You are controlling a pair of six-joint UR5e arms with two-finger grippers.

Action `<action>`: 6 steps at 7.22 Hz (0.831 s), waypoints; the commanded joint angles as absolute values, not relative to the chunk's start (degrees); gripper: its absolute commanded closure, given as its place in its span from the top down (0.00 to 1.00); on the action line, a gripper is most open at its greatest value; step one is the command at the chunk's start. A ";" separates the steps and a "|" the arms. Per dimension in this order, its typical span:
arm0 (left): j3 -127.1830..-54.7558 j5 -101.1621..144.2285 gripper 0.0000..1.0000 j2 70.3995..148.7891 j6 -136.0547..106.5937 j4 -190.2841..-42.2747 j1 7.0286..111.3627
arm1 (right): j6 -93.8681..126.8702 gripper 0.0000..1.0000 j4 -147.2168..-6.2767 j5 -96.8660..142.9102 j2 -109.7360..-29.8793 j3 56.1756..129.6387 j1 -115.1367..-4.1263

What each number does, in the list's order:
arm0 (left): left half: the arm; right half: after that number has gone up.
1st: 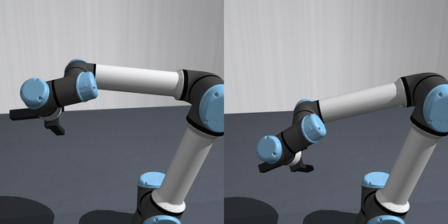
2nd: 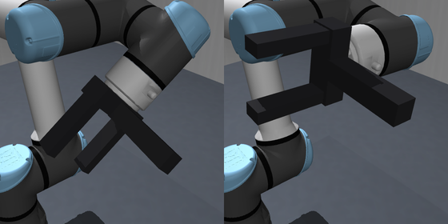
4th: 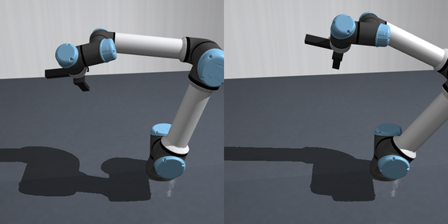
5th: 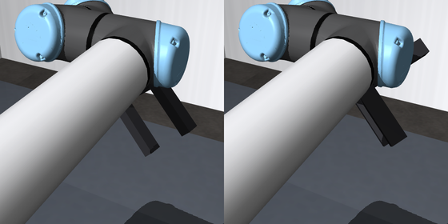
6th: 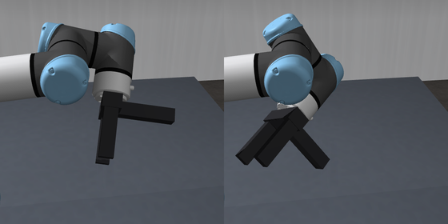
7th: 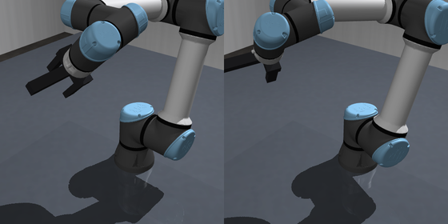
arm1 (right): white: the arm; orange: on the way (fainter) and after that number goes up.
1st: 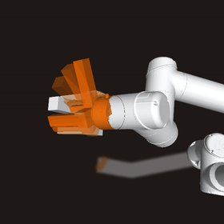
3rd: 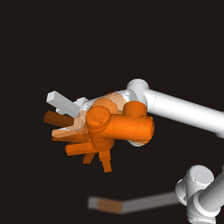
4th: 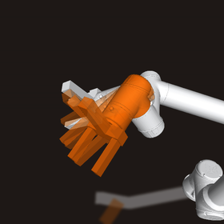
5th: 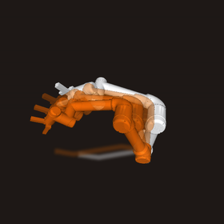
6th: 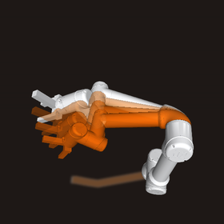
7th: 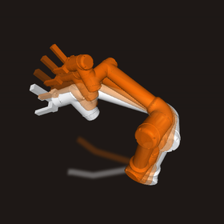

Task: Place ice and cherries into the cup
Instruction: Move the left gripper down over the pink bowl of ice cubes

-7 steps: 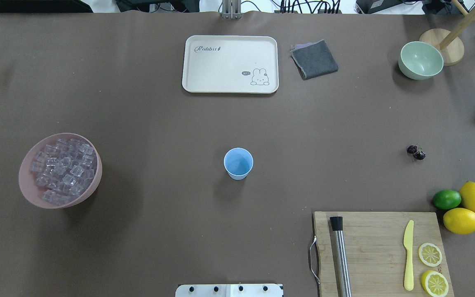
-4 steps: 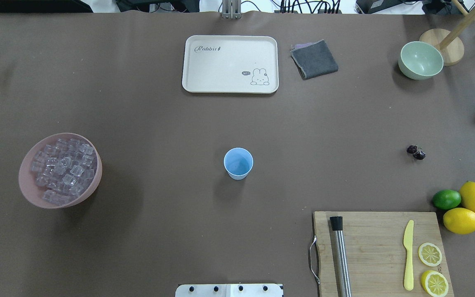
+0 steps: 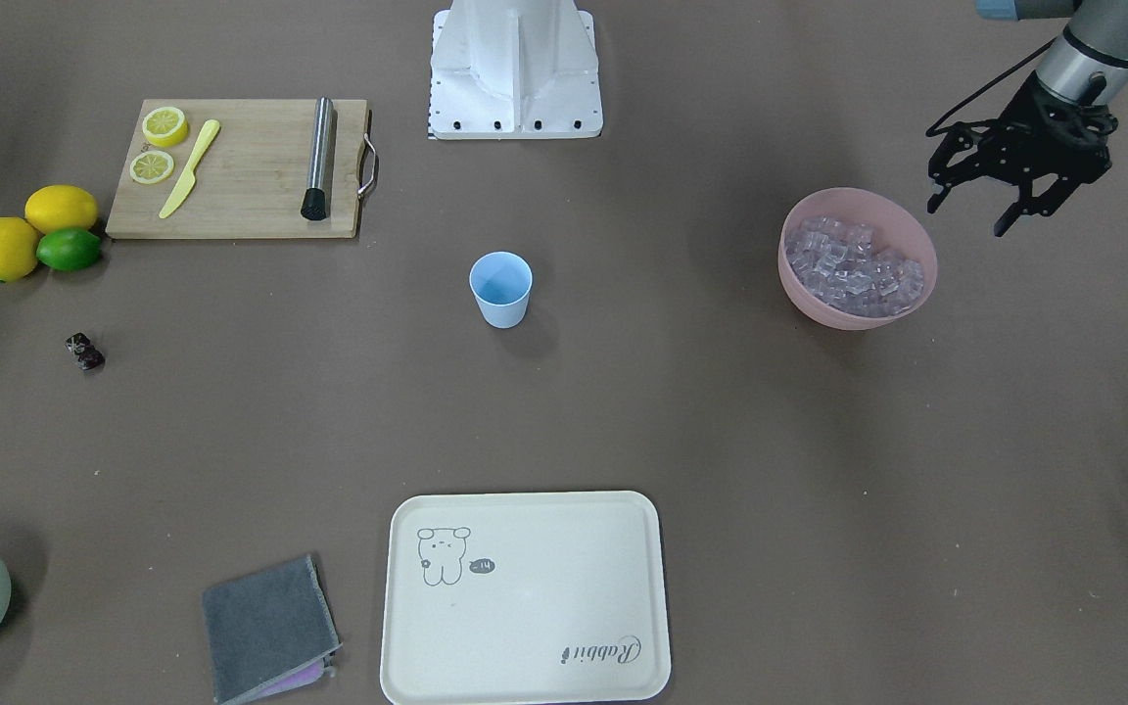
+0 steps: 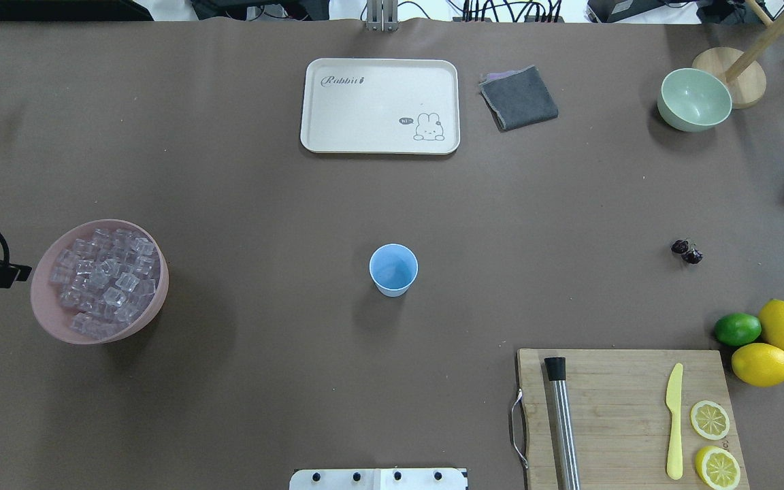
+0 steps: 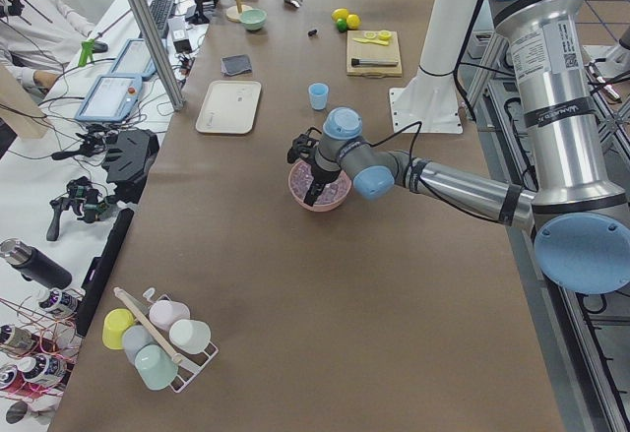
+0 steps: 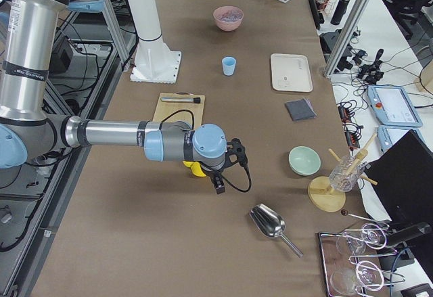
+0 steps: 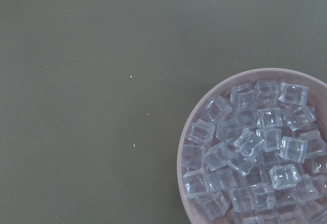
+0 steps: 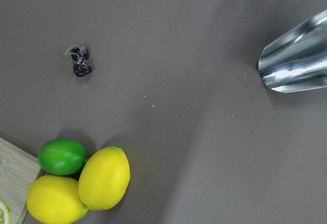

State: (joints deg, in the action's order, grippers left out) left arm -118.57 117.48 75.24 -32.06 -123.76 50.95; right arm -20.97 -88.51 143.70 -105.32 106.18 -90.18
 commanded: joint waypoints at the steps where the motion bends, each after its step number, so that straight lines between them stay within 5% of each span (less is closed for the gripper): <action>1: -118.65 115.41 0.62 77.68 -33.66 -123.58 47.04 | -21.01 1.00 -88.51 143.70 -105.38 106.17 -90.18; 6: -118.30 110.04 0.58 77.61 -33.75 -123.57 40.09 | -21.01 1.00 -88.51 143.70 -105.56 105.64 -90.18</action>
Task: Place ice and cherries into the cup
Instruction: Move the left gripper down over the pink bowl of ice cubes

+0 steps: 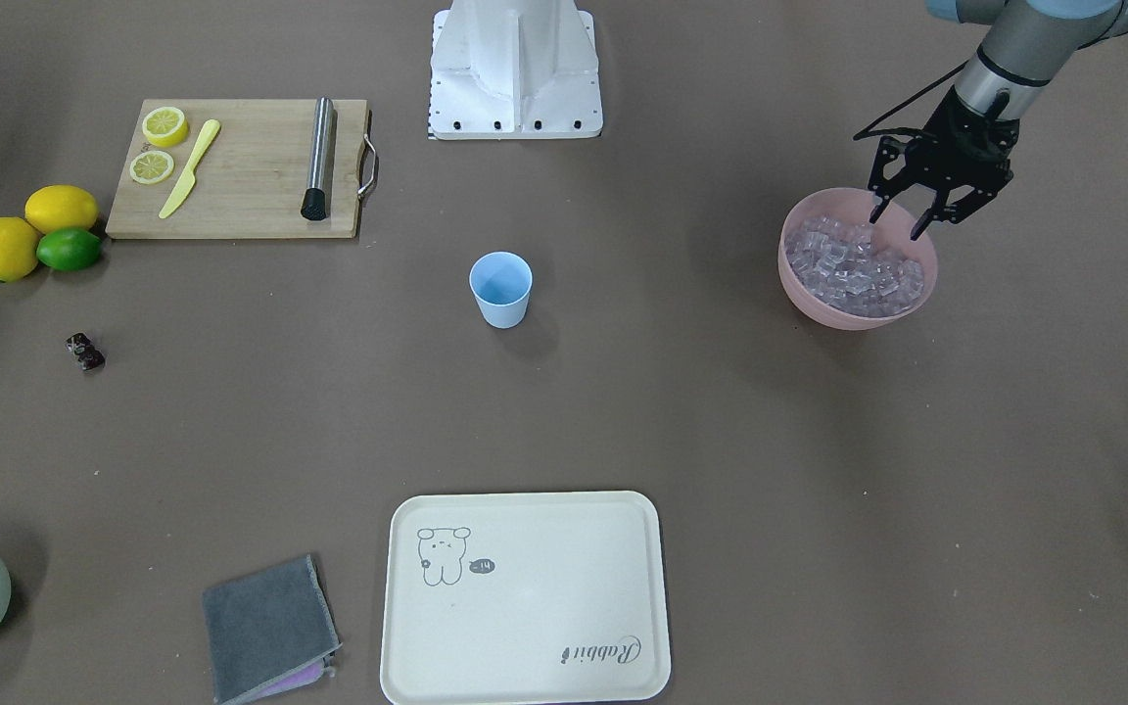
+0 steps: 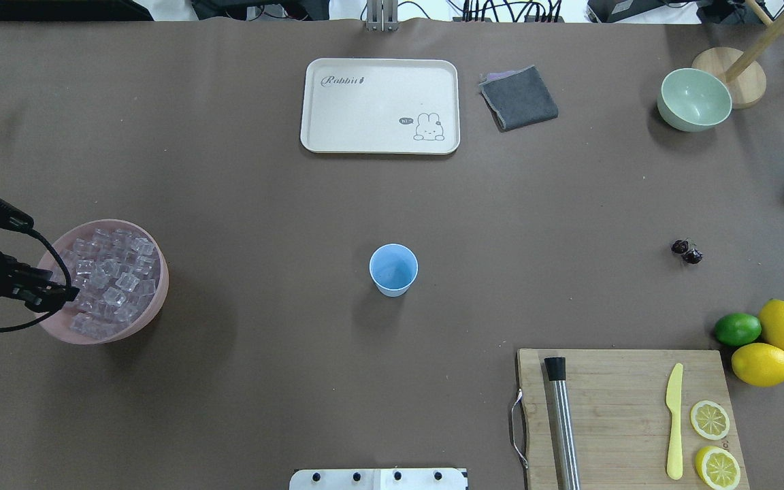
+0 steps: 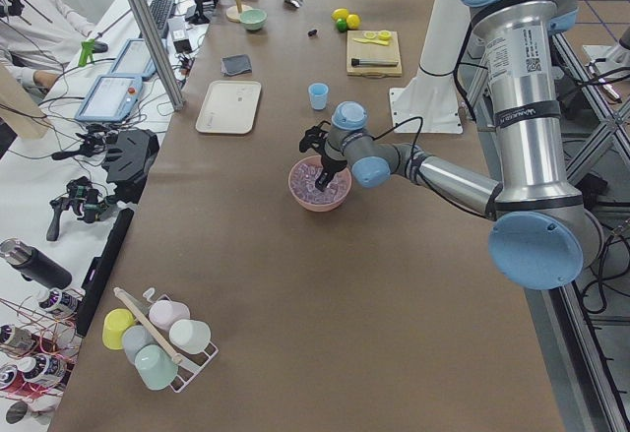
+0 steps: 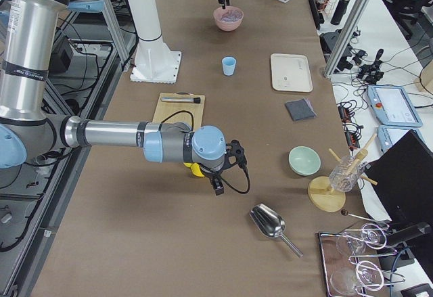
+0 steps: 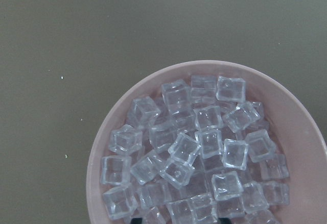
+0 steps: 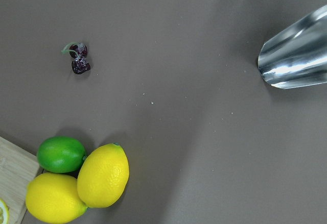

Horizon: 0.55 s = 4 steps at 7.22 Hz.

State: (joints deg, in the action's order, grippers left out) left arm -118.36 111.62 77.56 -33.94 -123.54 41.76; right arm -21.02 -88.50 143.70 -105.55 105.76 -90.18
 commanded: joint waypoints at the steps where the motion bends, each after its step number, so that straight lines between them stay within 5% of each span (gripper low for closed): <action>1: -118.30 110.04 0.58 77.26 -33.31 -123.57 39.82 | -21.01 1.00 -88.51 143.70 -105.56 105.56 -90.18; 4: -116.73 109.95 0.58 76.99 -33.57 -123.40 37.01 | -21.62 1.00 -88.42 143.61 -105.56 103.98 -90.18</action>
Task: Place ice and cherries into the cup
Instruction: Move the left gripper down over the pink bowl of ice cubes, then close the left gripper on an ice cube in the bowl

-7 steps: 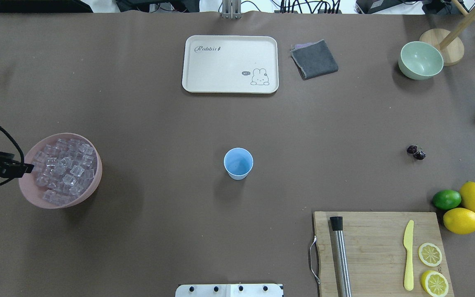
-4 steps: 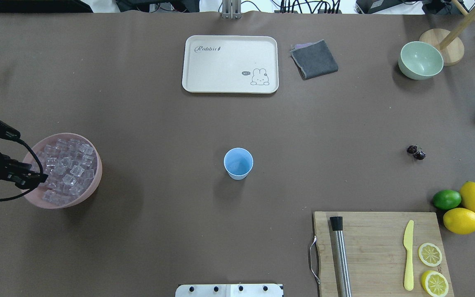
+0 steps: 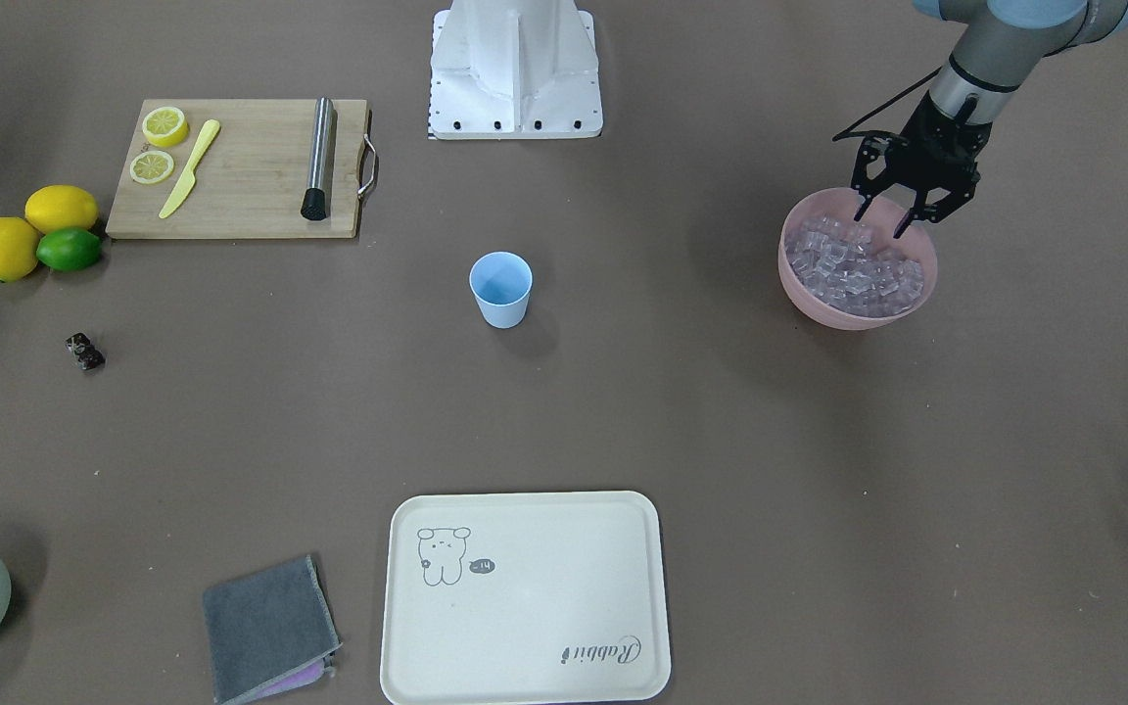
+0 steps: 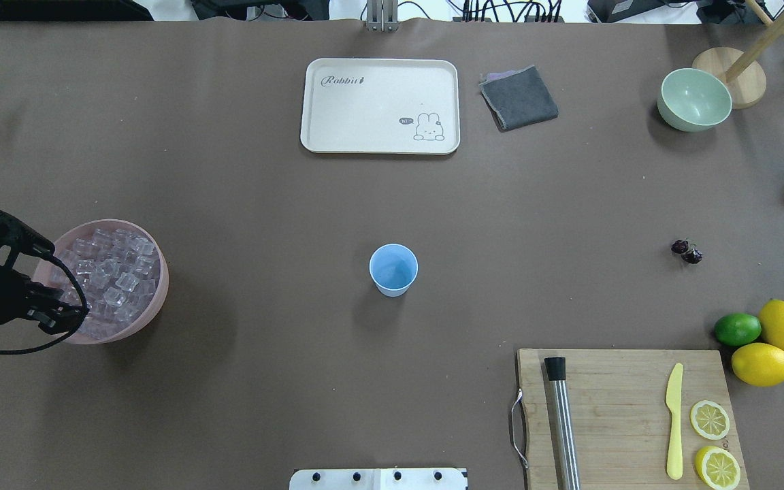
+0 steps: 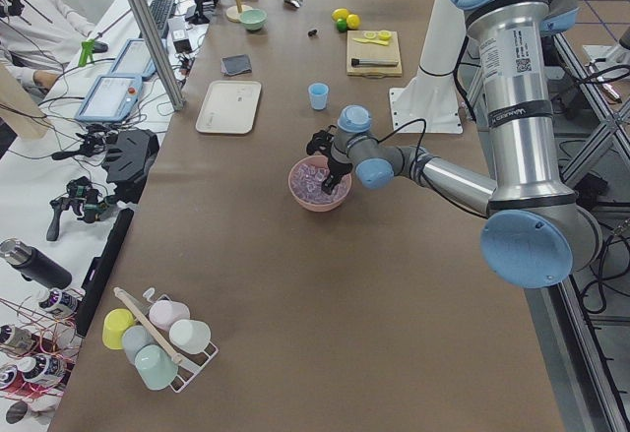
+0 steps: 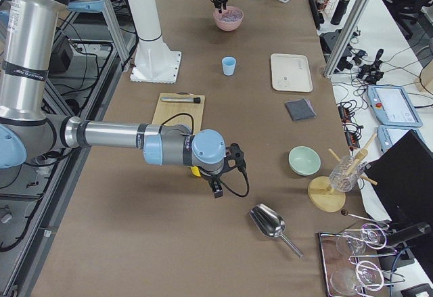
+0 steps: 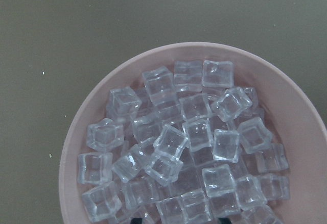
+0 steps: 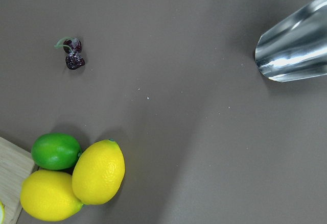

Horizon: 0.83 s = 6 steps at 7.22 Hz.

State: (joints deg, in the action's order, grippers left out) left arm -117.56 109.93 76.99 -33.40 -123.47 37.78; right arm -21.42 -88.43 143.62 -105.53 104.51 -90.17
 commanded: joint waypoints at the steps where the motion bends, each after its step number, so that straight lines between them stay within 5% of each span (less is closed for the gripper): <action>1: -116.54 110.04 0.58 76.99 -33.57 -123.40 36.83 | -21.62 1.00 -88.42 143.61 -105.56 103.71 -90.18; 6: -115.05 110.04 0.56 77.08 -33.92 -123.49 35.69 | -21.62 1.00 -88.33 143.61 -105.56 103.71 -90.18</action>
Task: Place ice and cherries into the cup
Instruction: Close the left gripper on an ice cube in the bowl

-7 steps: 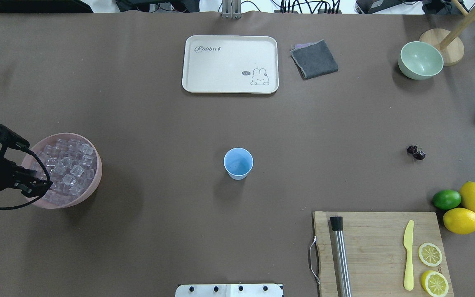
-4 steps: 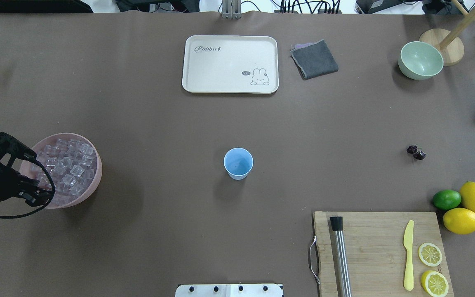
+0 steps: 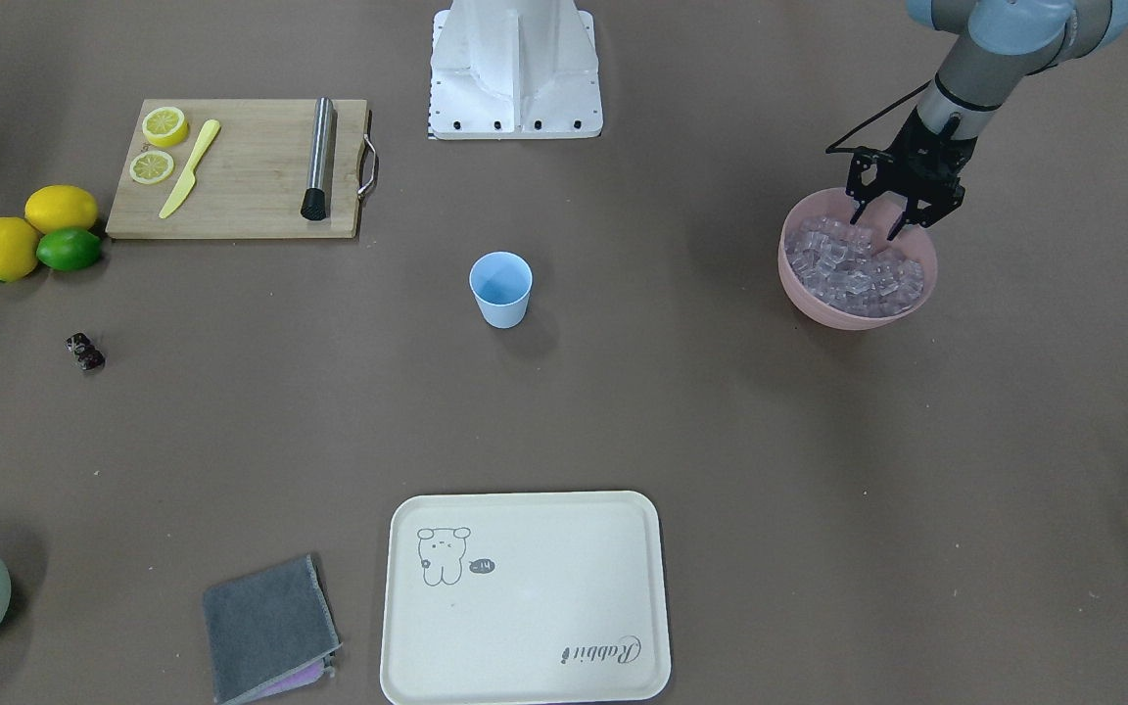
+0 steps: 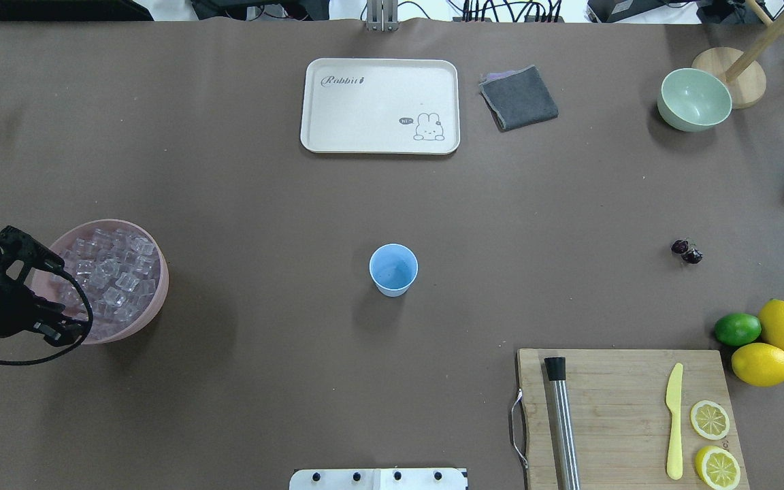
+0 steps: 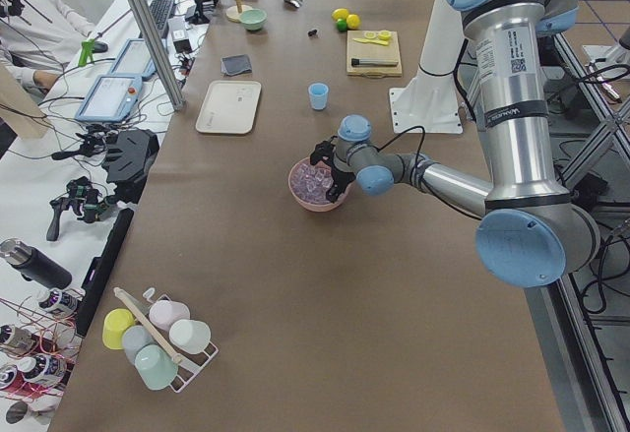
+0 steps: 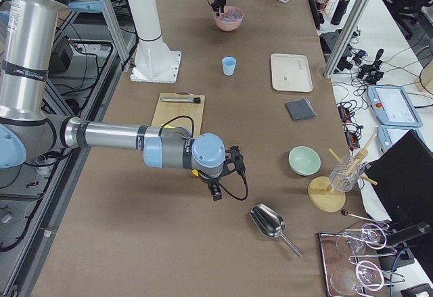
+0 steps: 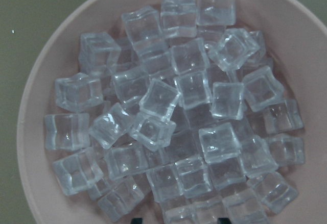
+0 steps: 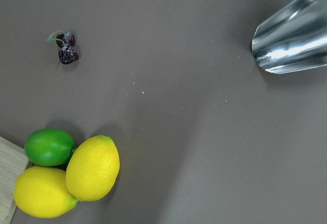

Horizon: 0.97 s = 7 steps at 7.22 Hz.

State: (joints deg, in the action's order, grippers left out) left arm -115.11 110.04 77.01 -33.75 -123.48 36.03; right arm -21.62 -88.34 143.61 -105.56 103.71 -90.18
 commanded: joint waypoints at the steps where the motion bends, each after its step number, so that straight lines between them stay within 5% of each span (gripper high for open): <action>1: -114.96 110.04 0.56 77.08 -34.01 -123.49 35.60 | -21.62 1.00 -88.33 143.61 -105.56 103.71 -90.18; 7: -114.00 110.04 0.51 77.17 -34.10 -123.49 35.42 | -21.62 1.00 -88.33 143.70 -105.82 103.97 -90.26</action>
State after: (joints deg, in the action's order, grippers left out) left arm -114.20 110.04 77.10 -34.10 -123.49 35.42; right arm -21.62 -88.33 143.70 -105.79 103.90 -90.22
